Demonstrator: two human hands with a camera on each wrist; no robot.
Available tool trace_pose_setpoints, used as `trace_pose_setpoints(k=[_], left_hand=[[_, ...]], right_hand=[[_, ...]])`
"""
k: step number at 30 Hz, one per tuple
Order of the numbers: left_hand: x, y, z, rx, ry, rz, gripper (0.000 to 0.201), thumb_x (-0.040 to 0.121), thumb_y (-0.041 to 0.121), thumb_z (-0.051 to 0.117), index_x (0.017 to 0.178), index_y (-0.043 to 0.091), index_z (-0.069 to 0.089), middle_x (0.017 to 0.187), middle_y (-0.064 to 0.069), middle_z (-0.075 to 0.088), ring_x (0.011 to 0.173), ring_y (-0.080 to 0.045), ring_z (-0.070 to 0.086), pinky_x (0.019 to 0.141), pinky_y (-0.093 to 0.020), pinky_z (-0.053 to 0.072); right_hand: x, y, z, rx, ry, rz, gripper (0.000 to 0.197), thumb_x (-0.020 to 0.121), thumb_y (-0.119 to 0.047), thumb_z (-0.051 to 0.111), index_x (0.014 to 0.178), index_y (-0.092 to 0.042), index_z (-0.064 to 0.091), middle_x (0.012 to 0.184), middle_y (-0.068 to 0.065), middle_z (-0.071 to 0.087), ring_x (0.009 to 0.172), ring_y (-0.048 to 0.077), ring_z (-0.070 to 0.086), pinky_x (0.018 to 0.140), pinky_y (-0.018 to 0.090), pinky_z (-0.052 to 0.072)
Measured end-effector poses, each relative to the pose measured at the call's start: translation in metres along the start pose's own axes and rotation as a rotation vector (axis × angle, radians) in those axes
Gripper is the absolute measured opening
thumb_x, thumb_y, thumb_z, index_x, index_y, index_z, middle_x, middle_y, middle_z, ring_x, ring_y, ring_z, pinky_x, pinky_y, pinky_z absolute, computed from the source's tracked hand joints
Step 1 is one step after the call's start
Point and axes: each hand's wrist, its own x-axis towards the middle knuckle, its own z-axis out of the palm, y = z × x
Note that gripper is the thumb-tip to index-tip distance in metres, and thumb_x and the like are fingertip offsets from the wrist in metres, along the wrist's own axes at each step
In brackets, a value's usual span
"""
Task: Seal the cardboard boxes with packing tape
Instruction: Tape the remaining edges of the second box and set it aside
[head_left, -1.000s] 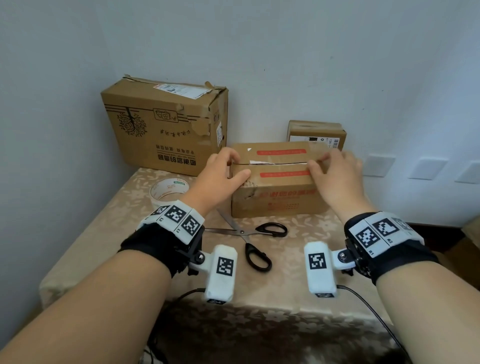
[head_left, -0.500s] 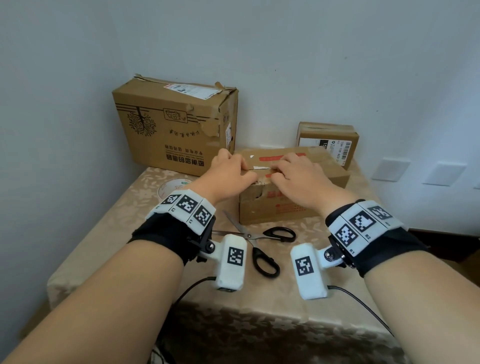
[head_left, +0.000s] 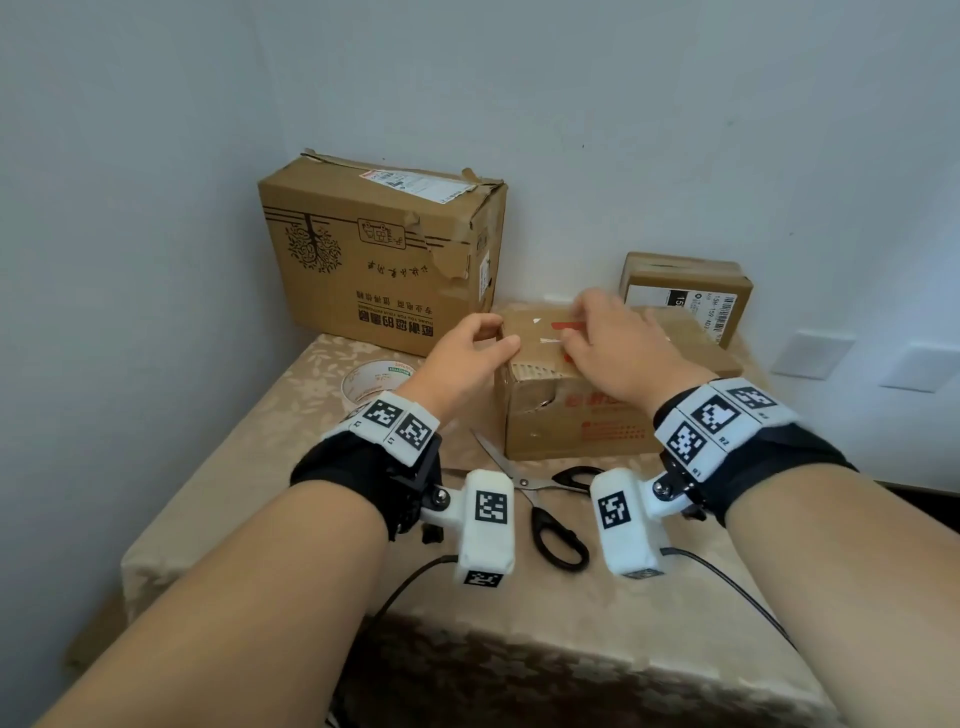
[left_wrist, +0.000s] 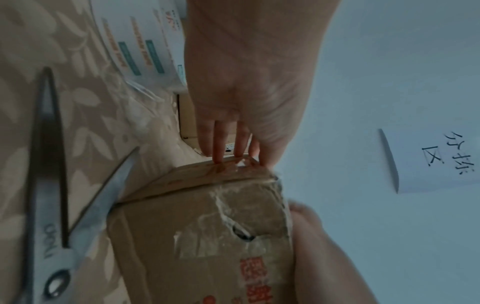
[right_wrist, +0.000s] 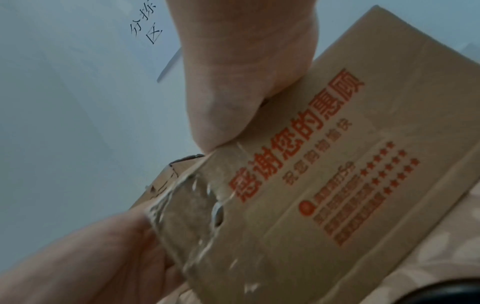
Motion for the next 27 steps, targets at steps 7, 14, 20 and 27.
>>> trace_pose_setpoints(k=[7,14,20,27], left_hand=[[0.004,0.003,0.0,0.043,0.027,-0.009,0.04,0.095,0.026,0.055,0.132,0.012,0.05,0.128,-0.003,0.057,0.114,-0.017,0.055,0.102,-0.039,0.045],[-0.02,-0.005,-0.057,0.92,0.007,-0.015,0.053,0.093,0.052,0.048,0.128,0.013,0.05,0.126,-0.007,0.052,0.117,-0.026,0.046,0.099,-0.039,0.041],[-0.039,-0.012,-0.075,1.11,-0.164,-0.09,0.012,0.087,0.014,0.055,0.079,0.009,0.062,0.071,-0.006,0.057,0.063,-0.019,0.047,0.053,-0.024,0.033],[-0.045,0.025,-0.074,0.18,0.036,0.147,0.008,0.09,0.012,0.061,0.087,0.006,0.057,0.094,-0.013,0.067,0.08,-0.013,0.062,0.067,-0.024,0.047]], right_hand=[[0.007,-0.02,0.005,-0.135,-0.322,-0.06,0.051,0.103,-0.043,0.012,0.153,-0.035,0.007,0.162,-0.001,0.0,0.149,0.019,0.0,0.118,0.052,0.003],[-0.01,-0.019,0.019,0.006,0.259,-0.154,0.036,0.101,-0.029,0.033,0.076,-0.017,0.055,0.074,-0.001,0.058,0.075,0.024,0.056,0.062,0.033,0.035],[-0.024,-0.021,0.015,0.374,0.313,-0.108,0.025,0.099,-0.024,0.044,0.104,-0.018,0.068,0.092,-0.003,0.066,0.087,0.018,0.06,0.081,0.035,0.046],[-0.038,-0.045,-0.004,0.806,0.24,0.017,0.045,0.097,-0.039,0.049,0.138,-0.02,0.047,0.139,-0.008,0.049,0.128,0.006,0.042,0.108,0.029,0.035]])
